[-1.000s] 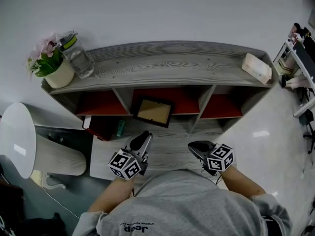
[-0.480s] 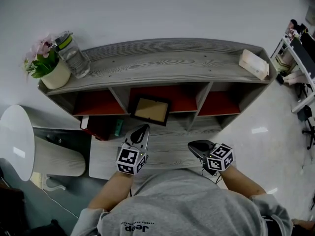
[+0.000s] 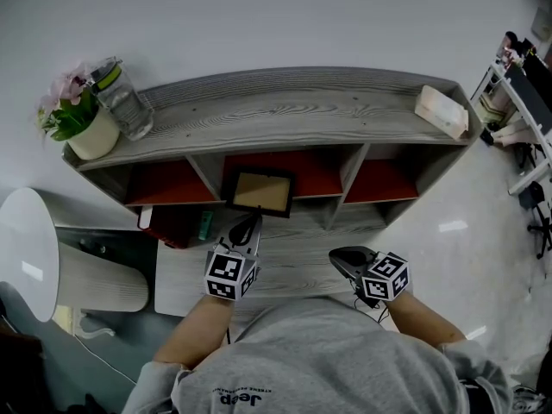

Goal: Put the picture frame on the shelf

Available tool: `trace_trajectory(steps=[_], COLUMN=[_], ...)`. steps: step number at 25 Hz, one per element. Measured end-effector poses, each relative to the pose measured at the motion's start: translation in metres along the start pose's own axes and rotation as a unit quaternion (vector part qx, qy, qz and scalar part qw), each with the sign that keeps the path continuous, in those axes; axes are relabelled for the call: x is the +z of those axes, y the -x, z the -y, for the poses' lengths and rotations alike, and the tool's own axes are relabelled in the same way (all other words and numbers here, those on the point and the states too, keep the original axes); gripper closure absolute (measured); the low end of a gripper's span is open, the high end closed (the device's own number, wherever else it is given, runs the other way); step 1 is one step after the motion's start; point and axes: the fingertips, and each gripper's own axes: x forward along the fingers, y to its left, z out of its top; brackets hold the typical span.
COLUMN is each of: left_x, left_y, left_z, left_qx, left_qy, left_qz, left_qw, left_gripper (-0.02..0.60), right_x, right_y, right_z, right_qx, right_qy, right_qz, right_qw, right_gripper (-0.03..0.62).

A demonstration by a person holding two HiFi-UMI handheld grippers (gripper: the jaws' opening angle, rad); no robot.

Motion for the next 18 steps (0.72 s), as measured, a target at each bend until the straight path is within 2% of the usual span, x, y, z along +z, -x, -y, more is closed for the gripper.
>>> trace_trajectory(steps=[18], left_x=[0.003], left_y=[-0.018], left_z=[-0.01], left_qx=[-0.001], left_qy=[0.003], left_qz=[-0.009], left_qw=[1.0], left_gripper=[0.572], right_x=[0.001], right_y=[0.001], right_z=[0.003], right_qx=[-0.005], right_qy=[-0.002], right_qz=[0.001], right_qw=[1.0], right_gripper=[0.576])
